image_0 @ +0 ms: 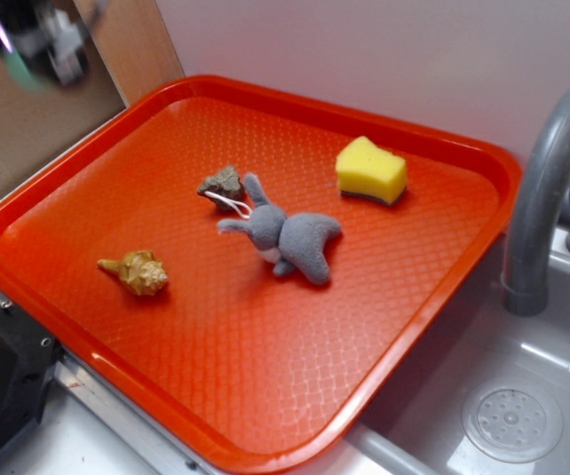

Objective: Grab the green ball.

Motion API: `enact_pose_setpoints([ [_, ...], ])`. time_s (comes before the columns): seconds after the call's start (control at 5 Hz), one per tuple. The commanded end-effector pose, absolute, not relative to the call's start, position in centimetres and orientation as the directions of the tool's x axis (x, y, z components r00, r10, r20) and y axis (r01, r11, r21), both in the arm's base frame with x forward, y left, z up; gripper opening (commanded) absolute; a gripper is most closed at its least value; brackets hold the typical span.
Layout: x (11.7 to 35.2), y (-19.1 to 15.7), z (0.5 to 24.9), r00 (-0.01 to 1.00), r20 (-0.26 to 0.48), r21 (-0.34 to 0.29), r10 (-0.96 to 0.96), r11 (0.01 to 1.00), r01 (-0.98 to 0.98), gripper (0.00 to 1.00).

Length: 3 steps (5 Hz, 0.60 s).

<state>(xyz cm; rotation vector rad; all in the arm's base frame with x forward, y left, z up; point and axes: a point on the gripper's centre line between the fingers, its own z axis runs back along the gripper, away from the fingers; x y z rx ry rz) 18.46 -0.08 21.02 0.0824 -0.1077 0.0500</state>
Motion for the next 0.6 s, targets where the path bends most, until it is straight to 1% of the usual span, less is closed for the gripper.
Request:
enact_pose_setpoints([
  [0.0,19.08,0.42,22.87,0.978,0.149,0.081,0.145,0.984,-0.158,0.00],
  [0.2,19.09,0.30,22.47,0.982,0.120,0.089,0.143,0.984,-0.154,0.00],
  [0.4,18.81,0.13,22.17,0.981,0.126,0.093,0.147,0.983,-0.159,0.00],
])
